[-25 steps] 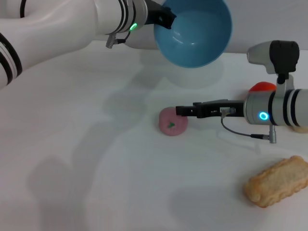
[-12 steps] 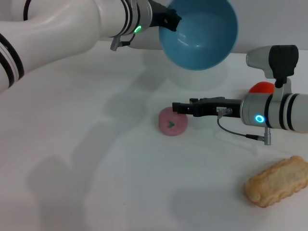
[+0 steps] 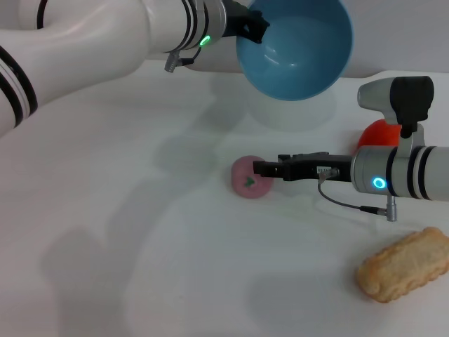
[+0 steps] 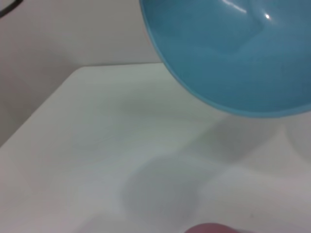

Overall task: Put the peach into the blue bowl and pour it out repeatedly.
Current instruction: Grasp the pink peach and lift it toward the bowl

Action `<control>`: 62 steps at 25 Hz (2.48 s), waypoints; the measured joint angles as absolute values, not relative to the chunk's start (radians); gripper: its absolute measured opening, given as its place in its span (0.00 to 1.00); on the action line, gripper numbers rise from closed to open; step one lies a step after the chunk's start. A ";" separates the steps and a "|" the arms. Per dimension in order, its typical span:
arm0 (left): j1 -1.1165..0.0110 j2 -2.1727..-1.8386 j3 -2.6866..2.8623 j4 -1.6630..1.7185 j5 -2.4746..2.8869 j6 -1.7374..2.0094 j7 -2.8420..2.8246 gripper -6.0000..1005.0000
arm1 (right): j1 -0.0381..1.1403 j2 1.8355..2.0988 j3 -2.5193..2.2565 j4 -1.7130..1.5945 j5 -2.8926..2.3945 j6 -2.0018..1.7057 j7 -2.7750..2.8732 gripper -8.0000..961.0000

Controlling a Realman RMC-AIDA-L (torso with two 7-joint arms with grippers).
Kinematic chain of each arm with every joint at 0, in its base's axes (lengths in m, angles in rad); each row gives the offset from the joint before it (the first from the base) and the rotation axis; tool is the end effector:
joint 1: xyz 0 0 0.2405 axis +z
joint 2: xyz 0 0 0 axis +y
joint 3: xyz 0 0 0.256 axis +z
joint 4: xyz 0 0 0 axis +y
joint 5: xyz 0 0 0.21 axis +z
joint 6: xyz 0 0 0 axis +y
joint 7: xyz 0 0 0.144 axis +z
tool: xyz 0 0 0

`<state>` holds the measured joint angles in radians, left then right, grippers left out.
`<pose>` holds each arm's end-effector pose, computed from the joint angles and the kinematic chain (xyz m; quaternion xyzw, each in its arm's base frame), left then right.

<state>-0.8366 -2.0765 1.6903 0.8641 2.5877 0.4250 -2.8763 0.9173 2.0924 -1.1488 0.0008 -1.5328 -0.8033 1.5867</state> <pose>-0.1193 0.4625 -0.0602 -0.8744 -0.2484 -0.0646 0.4117 0.2338 0.3807 -0.1221 -0.8676 0.4471 0.1354 0.1704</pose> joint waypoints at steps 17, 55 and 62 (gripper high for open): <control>-0.833 -2.076 1.703 0.868 2.545 0.401 -2.876 0.00 | 0.951 2.092 -1.155 0.014 -1.549 -0.761 1.546 0.73; -0.802 -2.071 1.721 0.870 2.545 0.373 -2.876 0.00 | 0.947 2.092 -0.888 0.184 -1.558 -0.790 1.008 0.68; -0.802 -2.070 1.717 0.867 2.545 0.369 -2.876 0.00 | 0.944 2.092 -0.807 0.182 -1.646 -0.771 1.007 0.49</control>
